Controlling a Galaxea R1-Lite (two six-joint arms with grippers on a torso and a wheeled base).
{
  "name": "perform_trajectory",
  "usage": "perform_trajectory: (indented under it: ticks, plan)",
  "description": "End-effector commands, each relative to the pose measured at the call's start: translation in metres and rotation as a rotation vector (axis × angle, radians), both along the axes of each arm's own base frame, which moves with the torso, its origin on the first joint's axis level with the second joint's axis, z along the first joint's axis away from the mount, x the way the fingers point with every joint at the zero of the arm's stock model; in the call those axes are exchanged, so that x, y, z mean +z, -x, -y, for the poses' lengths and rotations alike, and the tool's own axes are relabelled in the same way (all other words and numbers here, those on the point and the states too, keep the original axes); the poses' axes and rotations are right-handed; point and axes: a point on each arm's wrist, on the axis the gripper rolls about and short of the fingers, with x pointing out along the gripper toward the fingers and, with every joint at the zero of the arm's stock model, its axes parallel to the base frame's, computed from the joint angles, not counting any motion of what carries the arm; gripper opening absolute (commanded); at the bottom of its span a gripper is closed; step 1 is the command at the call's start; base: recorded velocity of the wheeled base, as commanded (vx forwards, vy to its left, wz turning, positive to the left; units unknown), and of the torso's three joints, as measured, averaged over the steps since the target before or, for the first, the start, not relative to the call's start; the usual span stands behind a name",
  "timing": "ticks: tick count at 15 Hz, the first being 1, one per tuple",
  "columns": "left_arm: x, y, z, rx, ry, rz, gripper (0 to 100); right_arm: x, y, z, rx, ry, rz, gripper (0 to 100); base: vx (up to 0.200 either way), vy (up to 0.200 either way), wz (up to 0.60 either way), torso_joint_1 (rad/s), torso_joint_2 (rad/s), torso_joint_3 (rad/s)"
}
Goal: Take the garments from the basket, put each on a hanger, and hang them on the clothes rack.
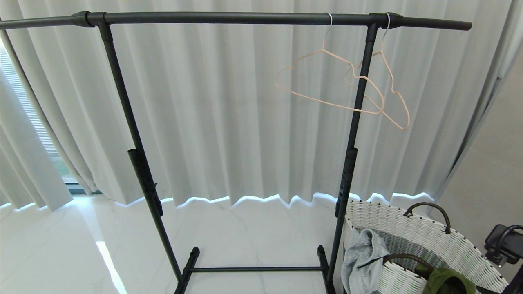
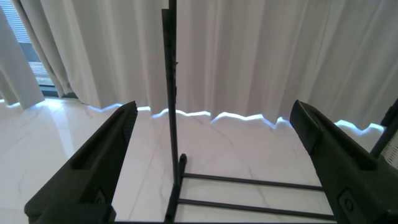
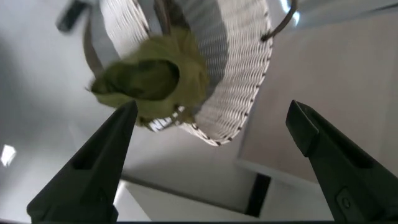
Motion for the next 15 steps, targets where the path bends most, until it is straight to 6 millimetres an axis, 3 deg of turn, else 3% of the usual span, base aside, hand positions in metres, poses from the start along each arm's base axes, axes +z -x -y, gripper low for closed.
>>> perform_trajectory:
  ticks: [1, 6, 10, 15]
  plan:
    - [0.000, 0.000, 0.000, 0.001, 0.001, -0.002, 100, -0.052, -0.033, 0.018, -0.001, 0.030, -0.190, 100, 0.000, 0.000, 0.00, 0.000, 0.00, 0.000]
    - [0.000, 0.000, 0.000, 0.000, 0.001, -0.002, 100, -0.091, -0.064, 0.025, -0.003, 0.031, -0.202, 100, 0.000, 0.000, 0.00, 0.000, 0.00, 0.000]
    - [0.000, 0.000, 0.000, 0.000, 0.002, -0.002, 100, -0.103, -0.086, 0.033, -0.022, 0.042, -0.164, 100, 0.000, 0.000, 0.00, 0.000, 0.00, 0.000]
    - [0.000, 0.000, 0.000, 0.000, 0.004, -0.002, 100, -0.118, -0.101, 0.039, -0.053, 0.072, -0.116, 100, 0.000, 0.000, 0.00, 0.000, 0.00, 0.000]
